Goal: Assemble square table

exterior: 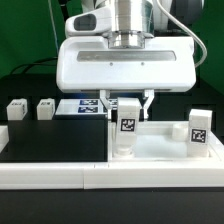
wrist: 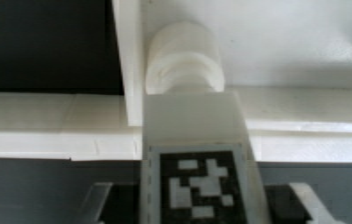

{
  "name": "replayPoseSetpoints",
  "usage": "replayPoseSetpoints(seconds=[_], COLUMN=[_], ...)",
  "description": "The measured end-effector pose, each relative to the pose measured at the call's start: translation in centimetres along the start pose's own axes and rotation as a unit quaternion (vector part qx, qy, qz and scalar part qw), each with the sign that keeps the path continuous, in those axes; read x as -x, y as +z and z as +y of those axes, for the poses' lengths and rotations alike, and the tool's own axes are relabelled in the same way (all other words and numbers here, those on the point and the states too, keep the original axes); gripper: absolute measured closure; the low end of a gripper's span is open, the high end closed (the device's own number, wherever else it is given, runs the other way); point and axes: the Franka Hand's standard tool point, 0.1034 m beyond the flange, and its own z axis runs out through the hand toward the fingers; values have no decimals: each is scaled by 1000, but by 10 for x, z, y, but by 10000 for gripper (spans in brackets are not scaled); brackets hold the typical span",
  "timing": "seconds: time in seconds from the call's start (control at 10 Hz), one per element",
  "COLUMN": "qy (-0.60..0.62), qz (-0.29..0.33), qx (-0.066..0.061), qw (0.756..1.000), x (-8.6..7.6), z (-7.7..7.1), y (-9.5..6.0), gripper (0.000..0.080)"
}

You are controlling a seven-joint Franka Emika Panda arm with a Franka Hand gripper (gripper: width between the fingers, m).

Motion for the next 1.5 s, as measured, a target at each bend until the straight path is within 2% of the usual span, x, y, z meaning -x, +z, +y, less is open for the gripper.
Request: replayPoseSetpoints(seconds=[0.3,0.6,0.7,0.8,0.9,1.0,1.5], qy=[-1,-5,-5,-5,-5,-5,-5], qz=[-5,35,34,34,34,34,34], qx=[2,15,15,15,15,15,15], qw=[1000,999,999,999,999,999,999], x=[7,1,1,1,1,1,2], z=[1,6,6,6,6,6,6], y=[6,10,10,10,10,10,10], gripper=[511,511,432,432,252,171,150])
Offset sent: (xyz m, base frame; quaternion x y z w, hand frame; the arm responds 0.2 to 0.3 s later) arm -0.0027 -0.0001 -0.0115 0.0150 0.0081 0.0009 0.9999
